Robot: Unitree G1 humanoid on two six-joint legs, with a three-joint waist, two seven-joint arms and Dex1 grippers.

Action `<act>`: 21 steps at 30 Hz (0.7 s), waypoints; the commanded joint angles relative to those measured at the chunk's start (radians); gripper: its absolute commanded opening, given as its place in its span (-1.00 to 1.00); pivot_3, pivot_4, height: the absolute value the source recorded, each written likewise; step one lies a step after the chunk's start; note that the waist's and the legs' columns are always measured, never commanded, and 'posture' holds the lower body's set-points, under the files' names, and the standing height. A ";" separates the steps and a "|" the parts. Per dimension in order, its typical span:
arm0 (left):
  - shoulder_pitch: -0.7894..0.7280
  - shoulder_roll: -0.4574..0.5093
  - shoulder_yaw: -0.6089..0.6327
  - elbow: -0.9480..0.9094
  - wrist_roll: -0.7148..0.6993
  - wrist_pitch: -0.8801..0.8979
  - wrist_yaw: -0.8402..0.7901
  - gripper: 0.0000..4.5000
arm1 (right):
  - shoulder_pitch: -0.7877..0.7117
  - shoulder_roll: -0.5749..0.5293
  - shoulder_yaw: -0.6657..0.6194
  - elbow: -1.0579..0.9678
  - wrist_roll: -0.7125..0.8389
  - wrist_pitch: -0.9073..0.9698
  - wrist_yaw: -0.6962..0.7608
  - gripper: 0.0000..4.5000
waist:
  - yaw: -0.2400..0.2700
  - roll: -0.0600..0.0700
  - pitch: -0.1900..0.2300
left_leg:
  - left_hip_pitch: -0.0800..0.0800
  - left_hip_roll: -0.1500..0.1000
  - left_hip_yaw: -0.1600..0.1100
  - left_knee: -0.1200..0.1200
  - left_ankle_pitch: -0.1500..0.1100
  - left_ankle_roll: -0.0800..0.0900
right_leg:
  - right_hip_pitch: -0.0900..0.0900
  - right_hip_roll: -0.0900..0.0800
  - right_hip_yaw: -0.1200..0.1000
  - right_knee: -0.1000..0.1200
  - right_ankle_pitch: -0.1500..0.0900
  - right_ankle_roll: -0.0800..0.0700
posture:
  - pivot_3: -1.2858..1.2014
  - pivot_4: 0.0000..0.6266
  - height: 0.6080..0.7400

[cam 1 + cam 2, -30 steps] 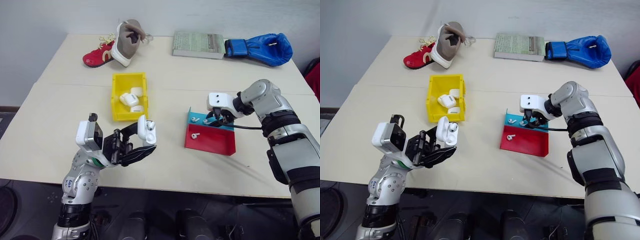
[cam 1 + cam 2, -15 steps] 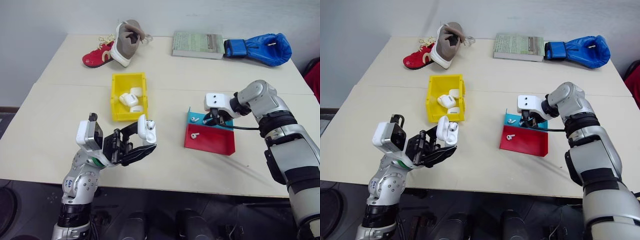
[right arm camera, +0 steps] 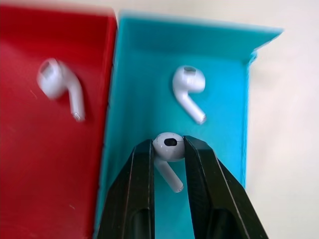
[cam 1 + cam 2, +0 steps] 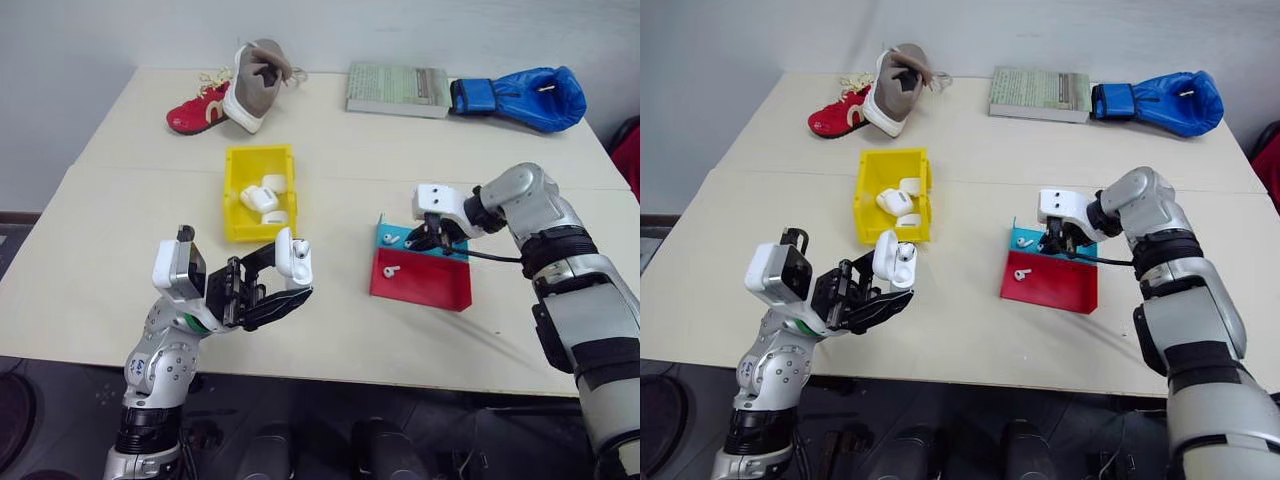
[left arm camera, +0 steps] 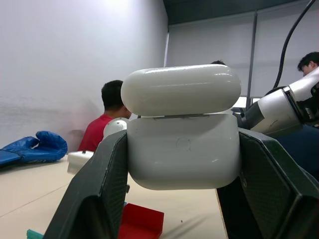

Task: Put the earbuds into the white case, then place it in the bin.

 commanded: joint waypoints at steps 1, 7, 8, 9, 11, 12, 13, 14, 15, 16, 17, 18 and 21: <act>-0.032 -0.007 0.002 0.006 -0.011 -0.016 -0.011 0.24 | 0.070 -0.086 -0.162 -0.259 0.227 0.163 0.118 -0.81 | 0.006 0.000 0.000 | 0.000 0.000 0.000 0.000 0.000 0.000 | 0.000 0.000 0.000 0.000 0.000 0.000 | 0.03 -0.52 1.00; -0.114 -0.035 -0.015 0.071 -0.032 0.001 -0.048 0.24 | 0.359 -0.023 -0.519 -0.954 0.845 0.749 -0.077 -0.81 | 0.019 0.000 0.000 | 0.000 0.001 -0.001 0.000 0.000 0.000 | 0.001 0.001 -0.001 -0.001 0.000 0.000 | 0.03 -0.52 1.00; -0.125 -0.040 -0.016 0.079 -0.034 0.003 -0.054 0.24 | 0.392 0.004 -0.558 -1.036 0.926 0.812 -0.140 -0.81 | 0.018 0.000 0.000 | 0.000 0.001 -0.003 0.000 0.000 -0.001 | 0.001 0.001 -0.002 0.000 0.000 0.000 | 0.03 -0.52 1.00; -0.133 -0.045 -0.016 0.085 -0.037 0.006 -0.057 0.24 | 0.411 0.033 -0.588 -1.095 0.987 0.864 -0.214 -0.81 | 0.017 0.000 0.000 | 0.000 0.001 -0.002 0.000 0.000 -0.001 | 0.001 0.002 -0.002 0.000 0.000 0.000 | 0.03 -0.52 1.00; -0.169 -0.069 -0.031 0.104 -0.042 0.013 -0.062 0.24 | 0.462 0.161 -0.631 -1.254 1.222 0.941 -0.461 -0.81 | 0.016 0.000 0.000 | 0.000 0.001 -0.002 0.000 0.000 -0.001 | 0.001 0.002 -0.001 0.000 0.000 0.000 | 0.03 -0.52 1.00; -0.183 -0.079 -0.038 0.112 -0.043 0.016 -0.065 0.24 | 0.481 0.213 -0.641 -1.313 1.311 0.959 -0.562 -0.81 | 0.016 0.000 0.000 | 0.000 0.001 -0.002 0.001 0.000 -0.001 | 0.001 0.002 -0.001 0.001 0.000 0.000 | 0.03 -0.52 1.00; -0.191 -0.084 -0.041 0.117 -0.043 0.018 -0.069 0.24 | 0.493 0.243 -0.646 -1.350 1.374 0.968 -0.636 -0.81 | 0.017 0.000 0.000 | 0.000 0.001 -0.002 0.001 0.000 -0.001 | 0.001 0.002 -0.001 0.001 0.000 0.000 | 0.03 -0.52 1.00; -0.203 -0.095 -0.046 0.125 -0.043 0.022 -0.070 0.24 | 0.505 0.276 -0.637 -1.384 1.421 0.960 -0.701 -0.81 | 0.017 0.000 0.000 | 0.000 0.001 -0.003 0.001 0.000 -0.001 | 0.000 0.002 -0.001 0.001 0.000 0.000 | 0.03 -0.52 1.00; -0.214 -0.103 -0.053 0.132 -0.041 0.026 -0.075 0.24 | 0.518 0.306 -0.628 -1.409 1.465 0.949 -0.759 -0.81 | 0.017 0.000 0.000 | 0.000 0.001 -0.002 0.001 0.000 -0.001 | 0.000 0.001 -0.001 0.001 0.000 0.000 | 0.03 -0.52 1.00; -0.223 -0.109 -0.058 0.138 -0.040 0.029 -0.080 0.24 | 0.529 0.327 -0.619 -1.428 1.502 0.938 -0.808 -0.81 | 0.017 0.000 0.000 | 0.000 0.000 -0.002 0.001 0.000 -0.001 | 0.001 0.001 -0.001 0.001 0.000 0.000 | 0.03 -0.52 1.00; -0.232 -0.116 -0.063 0.143 -0.040 0.032 -0.082 0.24 | 0.543 0.339 -0.606 -1.447 1.529 0.930 -0.839 -0.81 | 0.018 0.000 0.000 | 0.000 0.000 -0.002 0.001 0.000 -0.001 | 0.001 0.001 -0.001 0.001 0.000 0.000 | 0.03 -0.52 1.00; -0.238 -0.119 -0.065 0.147 -0.039 0.035 -0.085 0.24 | 0.554 0.340 -0.596 -1.458 1.548 0.926 -0.858 -0.81 | 0.019 0.000 0.000 | 0.000 -0.001 -0.003 0.001 0.000 -0.001 | 0.001 0.001 -0.001 0.001 0.000 0.000 | 0.03 -0.52 1.00; -0.253 -0.133 -0.071 0.157 -0.034 0.036 -0.090 0.24 | 0.582 0.332 -0.553 -1.482 1.577 0.910 -0.881 -0.81 | 0.017 0.000 0.000 | 0.000 -0.002 -0.003 0.000 0.000 0.000 | 0.001 0.001 0.000 0.001 0.000 0.000 | 0.03 -0.52 1.00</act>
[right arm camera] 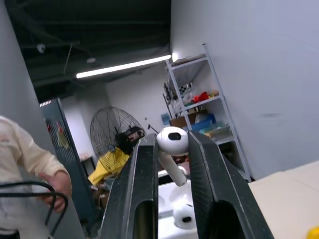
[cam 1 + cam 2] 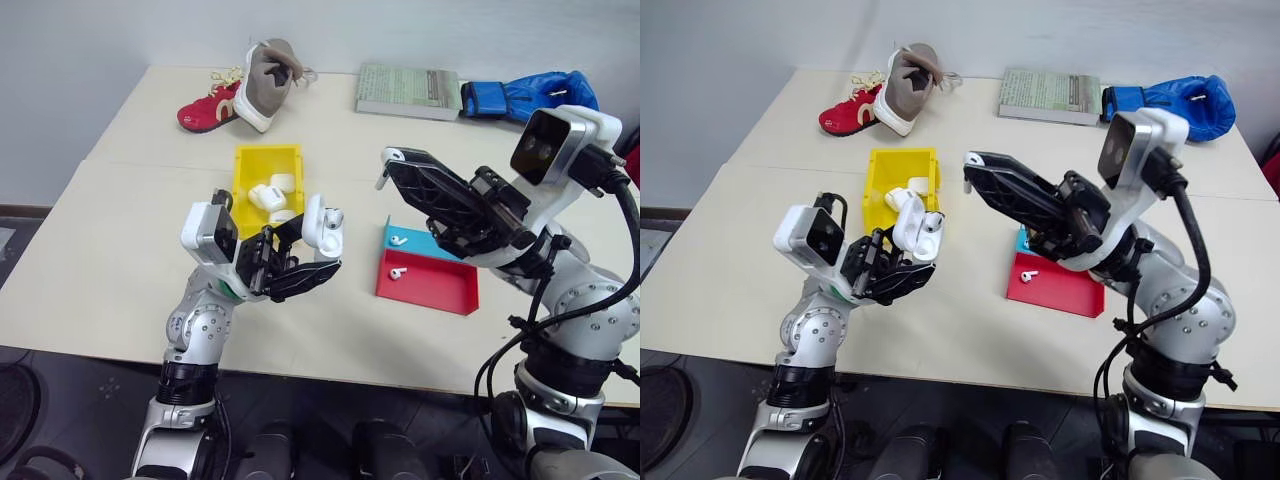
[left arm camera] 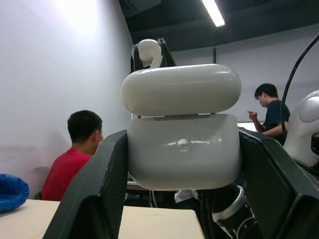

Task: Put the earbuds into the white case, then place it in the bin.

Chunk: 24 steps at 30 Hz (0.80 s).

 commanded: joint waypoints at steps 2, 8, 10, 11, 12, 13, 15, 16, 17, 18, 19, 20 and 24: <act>-0.026 -0.019 -0.003 0.000 -0.010 -0.001 -0.010 0.24 | 0.021 -0.020 0.043 -0.056 0.062 -0.033 -0.030 -0.81 | -0.001 0.000 0.000 | 0.000 0.000 0.000 0.000 0.000 0.000 | 0.000 0.000 0.000 0.000 0.000 0.000 | 0.03 -0.52 1.00; -0.027 -0.044 0.004 0.000 -0.007 -0.019 -0.001 0.24 | 0.048 -0.066 0.107 -0.055 0.046 -0.042 0.008 -0.81 | -0.002 0.000 0.000 | 0.000 0.001 0.000 0.000 0.000 0.000 | 0.000 0.001 0.001 0.000 0.000 0.000 | 0.03 -0.52 1.00; -0.027 -0.050 0.004 -0.004 -0.006 -0.021 0.006 0.24 | 0.054 -0.076 0.120 -0.054 0.046 -0.051 0.015 -0.81 | -0.001 0.000 0.000 | 0.000 0.001 0.001 0.000 0.000 0.000 | 0.000 0.001 0.001 0.000 0.000 0.000 | 0.03 -0.52 1.00; -0.025 -0.052 0.003 -0.006 -0.005 -0.021 0.009 0.24 | 0.057 -0.080 0.125 -0.055 0.049 -0.053 0.019 -0.81 | -0.001 0.000 0.000 | 0.000 0.001 0.001 0.000 0.000 0.000 | 0.000 0.001 0.001 0.000 0.000 0.000 | 0.03 -0.52 1.00; -0.022 -0.053 0.002 -0.008 -0.004 -0.022 0.010 0.24 | 0.060 -0.083 0.130 -0.056 0.050 -0.057 0.021 -0.81 | -0.001 0.000 0.000 | 0.000 0.001 0.001 0.000 0.000 0.000 | 0.000 0.001 0.001 0.000 0.000 0.000 | 0.03 -0.52 1.00; -0.022 -0.054 0.003 -0.007 -0.003 -0.022 0.009 0.24 | 0.061 -0.086 0.135 -0.056 0.049 -0.060 0.023 -0.81 | -0.001 0.000 0.000 | 0.000 0.001 0.000 0.000 0.000 0.000 | 0.000 0.001 0.001 0.000 0.000 0.000 | 0.03 -0.52 1.00; -0.017 -0.056 0.001 -0.010 0.000 -0.024 0.010 0.24 | 0.067 -0.091 0.145 -0.056 0.042 -0.068 0.029 -0.81 | -0.001 0.000 0.000 | 0.000 0.001 0.000 0.000 0.000 0.000 | 0.000 0.001 0.001 0.000 0.000 0.000 | 0.03 -0.52 1.00; -0.015 -0.056 0.000 -0.012 0.001 -0.025 0.011 0.24 | 0.071 -0.094 0.149 -0.056 0.038 -0.071 0.032 -0.81 | -0.001 0.000 0.000 | 0.000 0.001 0.000 0.000 0.000 0.000 | 0.000 0.001 0.001 0.000 0.000 0.000 | 0.03 -0.52 1.00; -0.014 -0.057 -0.002 -0.014 0.002 -0.026 0.013 0.24 | 0.076 -0.099 0.153 -0.056 0.031 -0.074 0.036 -0.81 | -0.001 0.000 0.000 | 0.000 0.001 0.000 0.000 0.000 0.000 | 0.000 0.001 0.001 -0.001 0.000 0.000 | 0.03 -0.52 1.00; -0.014 -0.059 -0.003 -0.014 0.003 -0.028 0.015 0.24 | 0.081 -0.105 0.157 -0.056 0.025 -0.074 0.044 -0.81 | -0.001 0.000 0.000 | 0.000 0.001 0.000 0.000 0.000 0.000 | 0.000 0.000 0.001 -0.001 0.000 0.000 | 0.03 -0.52 1.00; -0.014 -0.060 -0.004 -0.014 0.005 -0.030 0.016 0.24 | 0.085 -0.110 0.160 -0.056 0.022 -0.076 0.048 -0.81 | 0.000 0.000 0.000 | 0.000 0.001 0.000 0.000 0.000 0.000 | 0.000 0.000 0.001 -0.001 0.000 0.000 | 0.03 -0.52 1.00; -0.014 -0.061 -0.005 -0.014 0.006 -0.032 0.017 0.24 | 0.089 -0.114 0.164 -0.056 0.020 -0.079 0.050 -0.81 | 0.000 0.000 0.000 | 0.000 0.001 0.000 0.000 0.000 0.000 | 0.000 0.000 0.001 -0.001 0.000 0.000 | 0.03 -0.52 1.00; -0.014 -0.069 -0.011 -0.015 0.015 -0.039 0.021 0.24 | 0.105 -0.129 0.182 -0.057 0.007 -0.085 0.061 -0.81 | 0.000 0.000 0.000 | 0.000 0.001 0.000 0.000 0.000 0.000 | 0.000 0.001 0.001 -0.001 0.000 0.000 | 0.03 -0.52 1.00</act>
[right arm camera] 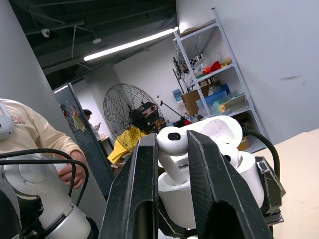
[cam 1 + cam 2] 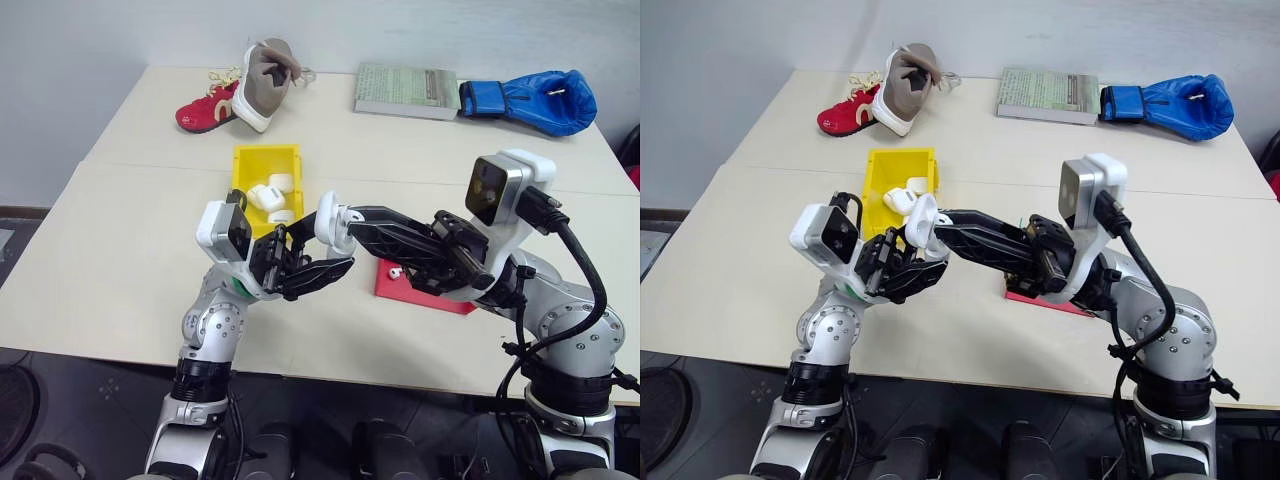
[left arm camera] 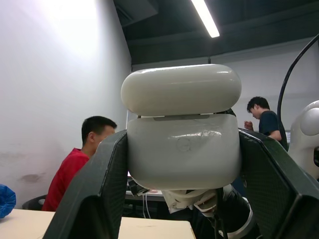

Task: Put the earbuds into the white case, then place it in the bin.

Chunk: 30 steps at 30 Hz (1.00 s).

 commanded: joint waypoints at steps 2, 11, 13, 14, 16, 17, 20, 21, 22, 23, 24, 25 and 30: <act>-0.005 -0.015 0.000 -0.042 -0.002 -0.023 0.008 0.24 | 0.021 -0.019 0.026 -0.038 -0.023 -0.018 0.013 -0.81 | 0.000 0.000 0.000 | 0.000 0.000 0.000 0.000 0.000 0.000 | 0.000 0.000 0.000 0.000 0.000 0.000 | 0.03 -0.52 1.00; -0.006 -0.029 -0.003 -0.043 0.014 -0.036 0.016 0.24 | 0.032 -0.026 0.076 -0.039 -0.036 -0.018 0.003 -0.81 | 0.000 0.000 0.000 | 0.000 0.000 0.000 0.000 0.000 0.000 | 0.000 0.000 0.000 0.000 0.000 0.000 | 0.03 -0.52 1.00; -0.007 -0.032 -0.002 -0.044 0.014 -0.040 0.018 0.24 | 0.037 -0.034 0.089 -0.029 -0.058 -0.013 -0.002 -0.81 | 0.000 0.000 0.000 | 0.000 0.000 0.000 0.000 0.000 0.000 | 0.000 0.000 0.000 0.000 0.000 0.000 | 0.03 -0.52 1.00; -0.007 -0.034 -0.001 -0.044 0.016 -0.043 0.019 0.24 | 0.040 -0.039 0.092 -0.026 -0.062 -0.008 0.000 -0.81 | 0.000 0.000 0.000 | 0.000 0.000 0.000 0.000 0.000 0.000 | 0.000 0.000 0.000 0.000 0.000 0.000 | 0.03 -0.52 1.00; -0.007 -0.035 0.000 -0.044 0.018 -0.047 0.019 0.24 | 0.043 -0.041 0.093 -0.023 -0.065 -0.011 0.000 -0.81 | 0.000 0.000 0.000 | 0.000 0.000 0.000 0.000 0.000 0.000 | 0.000 0.000 0.000 0.000 0.000 0.000 | 0.03 -0.52 1.00; -0.007 -0.035 0.002 -0.043 0.019 -0.048 0.018 0.24 | 0.040 -0.037 0.092 -0.021 -0.056 -0.011 -0.006 -0.81 | 0.000 0.000 0.000 | 0.000 0.000 0.000 0.000 0.000 0.000 | 0.000 0.000 0.000 0.000 0.000 0.000 | 0.03 -0.52 1.00; -0.008 -0.034 0.006 -0.041 0.022 -0.051 0.015 0.24 | 0.032 -0.035 0.096 -0.018 -0.036 -0.003 -0.015 -0.81 | 0.000 0.000 0.000 | 0.000 0.000 0.000 0.000 0.000 0.000 | 0.000 0.000 0.000 0.000 0.000 0.000 | 0.03 -0.52 1.00; -0.008 -0.036 0.005 -0.041 0.023 -0.053 0.015 0.24 | 0.034 -0.038 0.099 -0.019 -0.035 0.001 -0.016 -0.81 | 0.001 0.000 0.000 | 0.000 0.000 0.000 0.000 0.000 0.000 | 0.000 0.000 0.000 0.000 0.000 0.000 | 0.03 -0.52 1.00; -0.009 -0.038 0.005 -0.041 0.023 -0.054 0.015 0.24 | 0.037 -0.041 0.104 -0.020 -0.041 0.002 -0.015 -0.81 | 0.000 0.000 0.000 | 0.000 0.000 0.000 0.000 0.000 0.000 | 0.000 0.000 0.000 0.000 0.000 0.000 | 0.03 -0.52 1.00; -0.010 -0.040 0.004 -0.041 0.025 -0.056 0.015 0.24 | 0.040 -0.043 0.108 -0.022 -0.044 0.003 -0.016 -0.81 | 0.000 0.000 0.000 | 0.000 0.000 0.000 0.000 0.000 0.000 | 0.000 0.000 0.000 0.000 0.000 0.000 | 0.03 -0.52 1.00; -0.011 -0.042 0.003 -0.040 0.025 -0.058 0.015 0.24 | 0.042 -0.044 0.110 -0.023 -0.046 0.003 -0.017 -0.81 | 0.000 0.000 0.000 | 0.000 0.000 0.000 0.000 0.000 0.000 | 0.000 0.000 0.000 0.000 0.000 0.000 | 0.03 -0.52 1.00; -0.013 -0.044 0.003 -0.040 0.025 -0.059 0.016 0.24 | 0.044 -0.042 0.110 -0.023 -0.049 0.001 -0.018 -0.81 | 0.001 0.000 0.000 | 0.000 0.000 0.000 0.000 0.000 0.000 | 0.000 0.000 0.000 0.000 0.000 0.000 | 0.03 -0.52 1.00; -0.021 -0.053 0.001 -0.039 0.027 -0.064 0.016 0.24 | 0.050 -0.053 0.112 -0.028 -0.063 -0.003 0.001 -0.09 | 0.001 0.000 0.000 | 0.000 0.000 0.000 0.000 0.000 0.000 | 0.000 0.000 0.000 -0.001 0.000 0.000 | 0.03 -0.52 1.00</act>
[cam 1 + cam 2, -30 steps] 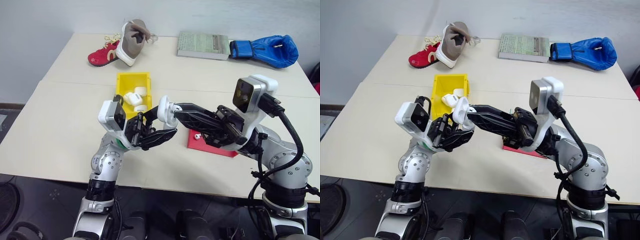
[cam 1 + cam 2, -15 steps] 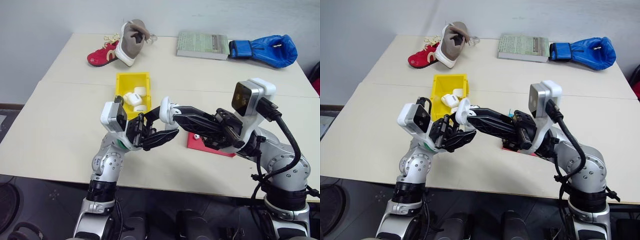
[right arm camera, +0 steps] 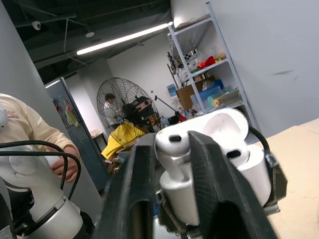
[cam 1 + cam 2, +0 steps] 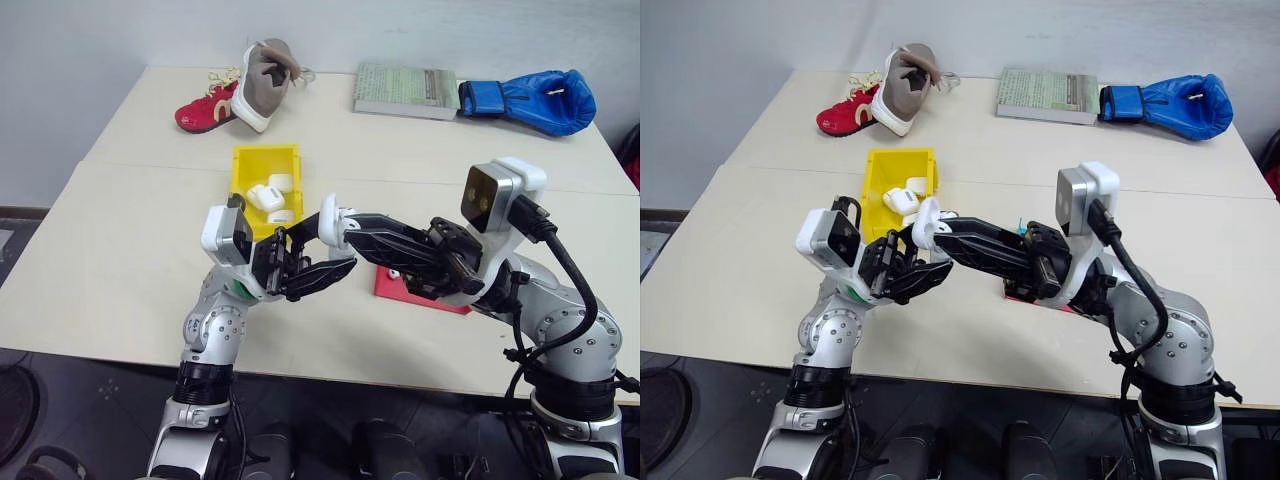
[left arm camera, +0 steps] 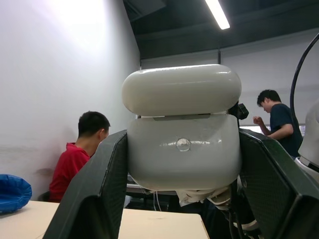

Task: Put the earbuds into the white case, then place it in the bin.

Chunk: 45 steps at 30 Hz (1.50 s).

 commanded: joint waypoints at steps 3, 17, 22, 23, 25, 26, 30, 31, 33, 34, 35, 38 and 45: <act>-0.038 -0.033 -0.017 -0.050 -0.021 -0.023 0.004 0.24 | 0.016 -0.033 0.048 -0.015 -0.042 0.025 0.010 0.31 | 0.000 0.000 0.000 | 0.000 0.000 0.000 0.000 0.000 0.000 | 0.000 0.000 0.000 0.000 0.000 0.000 | 0.03 -0.52 1.00; 0.033 0.041 0.012 -0.049 -0.006 -0.025 -0.024 0.24 | 0.293 -0.286 -0.273 -0.065 0.025 0.018 0.071 0.98 | 0.012 -0.001 0.001 | -0.002 0.000 -0.001 0.000 0.000 0.001 | 0.002 0.000 -0.002 -0.007 0.000 0.000 | 0.03 -0.52 1.00; 0.031 0.183 -0.001 0.006 0.117 -0.058 -0.051 0.24 | 0.592 -0.380 -0.422 -0.029 -0.226 -0.102 0.255 0.82 | 0.028 -0.001 0.000 | -0.004 0.000 -0.001 0.000 0.000 0.001 | 0.001 0.001 -0.002 -0.008 0.000 0.001 | 0.03 -0.52 1.00; 0.026 0.228 -0.026 0.025 0.176 -0.071 -0.060 0.24 | 0.639 -0.391 -0.430 -0.010 -0.296 -0.149 0.294 0.72 | 0.028 -0.001 0.000 | -0.004 0.000 -0.001 0.000 0.000 0.001 | 0.001 0.001 -0.002 -0.008 0.000 0.001 | 0.03 -0.52 1.00; 0.013 0.309 -0.087 0.070 0.312 -0.140 -0.090 0.24 | 0.677 -0.388 -0.436 0.016 -0.370 -0.218 0.329 0.42 | 0.027 -0.001 0.000 | -0.003 -0.001 0.000 0.000 0.000 0.002 | 0.003 0.001 -0.001 -0.009 0.001 0.002 | 0.03 -0.52 1.00; 0.006 0.335 -0.109 0.084 0.354 -0.157 -0.095 0.24 | 0.675 -0.385 -0.431 0.018 -0.384 -0.234 0.335 0.25 | 0.024 -0.001 0.000 | -0.003 -0.001 0.000 0.000 0.001 0.003 | 0.002 0.001 -0.001 -0.009 0.001 0.002 | 0.03 -0.52 1.00; -0.037 0.341 -0.145 0.083 0.397 -0.117 -0.036 0.24 | 0.588 -0.392 -0.342 -0.039 -0.435 -0.277 0.334 -0.36 | 0.021 -0.002 0.001 | -0.002 0.000 0.003 0.000 0.001 0.003 | 0.002 0.001 0.002 -0.009 0.002 0.003 | 0.03 -0.52 1.00; -0.045 0.341 -0.164 0.075 0.415 -0.112 -0.029 0.24 | 0.543 -0.389 -0.307 -0.058 -0.435 -0.269 0.314 -0.52 | 0.021 -0.001 0.001 | -0.002 0.000 0.002 0.000 0.001 0.003 | 0.002 0.001 0.002 -0.009 0.002 0.003 | 0.03 -0.52 1.00; -0.061 0.340 -0.202 0.060 0.448 -0.104 -0.019 0.24 | 0.425 -0.375 -0.216 -0.090 -0.450 -0.253 0.264 -0.82 | 0.017 -0.001 0.001 | -0.002 0.000 0.002 0.000 0.002 0.002 | 0.001 0.001 0.002 -0.008 0.002 0.003 | 0.03 -0.52 1.00; -0.068 0.336 -0.215 0.057 0.461 -0.094 -0.007 0.24 | 0.359 -0.365 -0.167 -0.096 -0.457 -0.235 0.234 -0.98 | 0.017 -0.001 0.001 | -0.002 0.000 0.002 0.000 0.002 0.002 | 0.001 0.001 0.002 -0.008 0.002 0.003 | 0.03 -0.52 1.00; -0.075 0.330 -0.228 0.054 0.469 -0.088 0.002 0.24 | 0.281 -0.347 -0.111 -0.093 -0.476 -0.219 0.203 -0.98 | 0.016 -0.001 0.001 | -0.003 0.000 0.002 0.000 0.002 0.001 | 0.000 0.001 0.001 -0.008 0.002 0.003 | 0.03 -0.52 1.00; -0.089 0.322 -0.252 0.054 0.483 -0.075 0.011 0.24 | 0.114 -0.323 0.019 -0.076 -0.539 -0.193 0.175 -0.98 | 0.017 -0.002 0.001 | -0.005 0.000 0.000 0.000 0.002 0.001 | -0.001 0.001 0.000 -0.008 0.002 0.003 | 0.03 -0.52 1.00; -0.104 0.304 -0.250 0.066 0.496 -0.086 0.037 0.24 | -0.012 -0.339 0.176 -0.021 -0.623 -0.141 0.236 -0.98 | 0.028 -0.002 0.001 | -0.011 -0.003 -0.008 0.001 0.002 0.002 | -0.005 0.000 -0.003 -0.006 0.002 0.003 | 0.03 -0.52 1.00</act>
